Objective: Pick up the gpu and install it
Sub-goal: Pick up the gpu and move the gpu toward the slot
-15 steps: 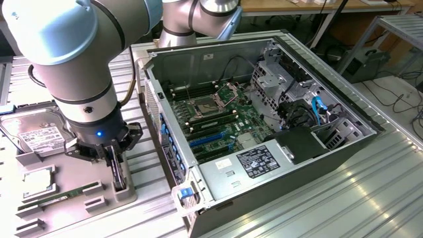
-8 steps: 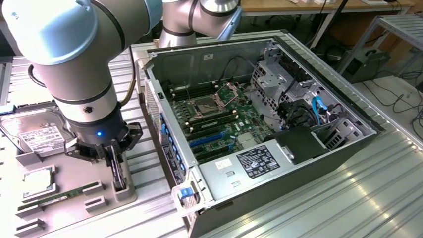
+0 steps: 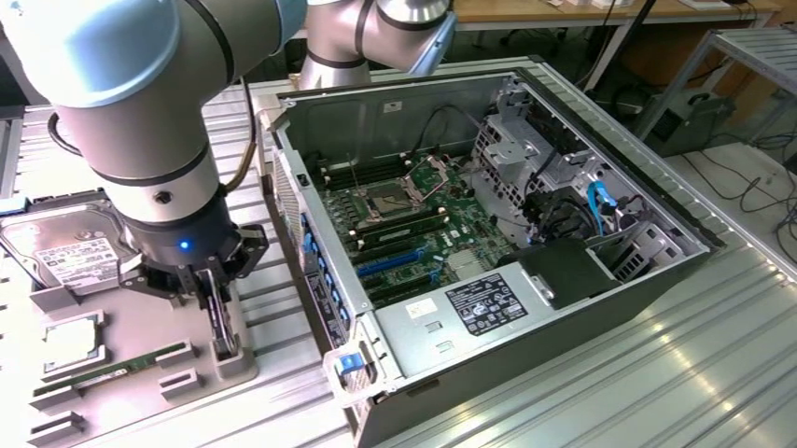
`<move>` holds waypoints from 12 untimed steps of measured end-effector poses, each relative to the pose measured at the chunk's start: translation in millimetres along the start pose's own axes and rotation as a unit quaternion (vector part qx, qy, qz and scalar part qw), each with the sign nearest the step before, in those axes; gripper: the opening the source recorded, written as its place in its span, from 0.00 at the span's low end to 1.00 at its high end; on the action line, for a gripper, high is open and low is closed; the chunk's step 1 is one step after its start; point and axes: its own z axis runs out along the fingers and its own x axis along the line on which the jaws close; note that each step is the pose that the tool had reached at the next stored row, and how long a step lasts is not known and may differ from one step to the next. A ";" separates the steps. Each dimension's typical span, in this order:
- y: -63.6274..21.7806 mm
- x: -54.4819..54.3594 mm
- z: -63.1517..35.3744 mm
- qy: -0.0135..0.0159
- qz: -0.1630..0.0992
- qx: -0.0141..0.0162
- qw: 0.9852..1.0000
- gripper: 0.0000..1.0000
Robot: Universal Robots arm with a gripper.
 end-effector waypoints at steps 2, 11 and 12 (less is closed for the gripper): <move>0.1 -0.1 -3.7 0.000 0.000 0.000 1.000 0.27; 0.6 -0.4 -15.8 0.000 0.000 0.000 1.000 0.27; 0.6 -0.4 -15.8 0.000 0.000 0.000 1.000 0.27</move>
